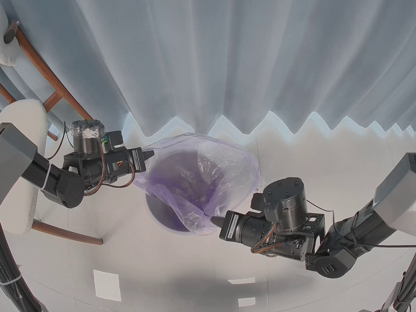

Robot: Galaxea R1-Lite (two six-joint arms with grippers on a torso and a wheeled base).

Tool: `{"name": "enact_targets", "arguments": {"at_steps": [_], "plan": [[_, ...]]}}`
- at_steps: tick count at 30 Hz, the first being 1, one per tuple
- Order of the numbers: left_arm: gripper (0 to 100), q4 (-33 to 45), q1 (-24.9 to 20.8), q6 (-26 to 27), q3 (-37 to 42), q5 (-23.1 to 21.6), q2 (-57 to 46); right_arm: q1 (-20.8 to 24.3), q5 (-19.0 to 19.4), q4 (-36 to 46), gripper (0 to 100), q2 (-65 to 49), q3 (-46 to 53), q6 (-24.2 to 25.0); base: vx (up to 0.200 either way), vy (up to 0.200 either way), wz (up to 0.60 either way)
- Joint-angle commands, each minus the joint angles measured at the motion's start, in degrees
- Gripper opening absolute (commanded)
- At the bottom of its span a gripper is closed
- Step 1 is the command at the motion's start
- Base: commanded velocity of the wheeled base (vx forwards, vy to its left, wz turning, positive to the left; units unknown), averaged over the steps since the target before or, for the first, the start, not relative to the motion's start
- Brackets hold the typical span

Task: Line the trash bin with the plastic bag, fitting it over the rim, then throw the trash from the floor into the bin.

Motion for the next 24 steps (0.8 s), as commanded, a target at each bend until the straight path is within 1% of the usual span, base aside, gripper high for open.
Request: {"name": "enact_targets", "arguments": {"at_steps": [1,4,5,7,9,11,14,15,21,24], "plan": [[0,2.6,0.4,-9.4,1.2,2.8,-5.3,-5.2,3.1,0.0,0,-2.7,-0.5,0.1,0.0,0.0,0.0],[0,4.9,0.4,-14.4,2.3,2.6,-8.6,-8.1,4.8,0.0,0,-3.4,-2.1,0.1,0.0,0.0,0.0],[0,5.6,0.4,-15.1,2.5,2.6,-9.2,-8.7,5.0,0.2,0,-3.5,-2.7,0.1,0.0,0.0,0.0],[0,9.0,0.2,-18.1,2.7,2.1,-11.6,-11.3,5.2,0.3,0,-3.4,-5.2,0.1,0.0,0.0,0.0],[0,10.7,-0.1,-19.5,2.5,1.8,-12.5,-12.5,5.3,0.6,0,-3.4,-6.4,0.1,0.0,0.0,0.0],[0,14.0,-0.4,-21.2,1.6,1.0,-13.4,-14.7,5.9,0.9,0,-3.1,-9.2,0.2,0.0,0.0,0.0],[0,15.8,0.3,-21.7,-1.5,0.8,-12.0,-16.8,7.8,1.0,0,-2.2,-11.4,0.4,0.0,0.0,0.0],[0,16.3,0.8,-22.1,-3.1,0.8,-9.8,-17.4,8.2,0.9,0,-1.2,-12.2,0.5,0.0,0.0,0.0],[0,16.5,3.3,-27.6,-11.2,0.8,-0.5,-20.9,8.1,0.2,0,4.8,-17.0,0.5,0.0,0.0,0.0],[0,16.5,3.6,-28.8,-13.8,0.7,1.5,-21.8,8.1,0.3,0,6.4,-19.0,0.5,0.0,0.0,0.0]]}}
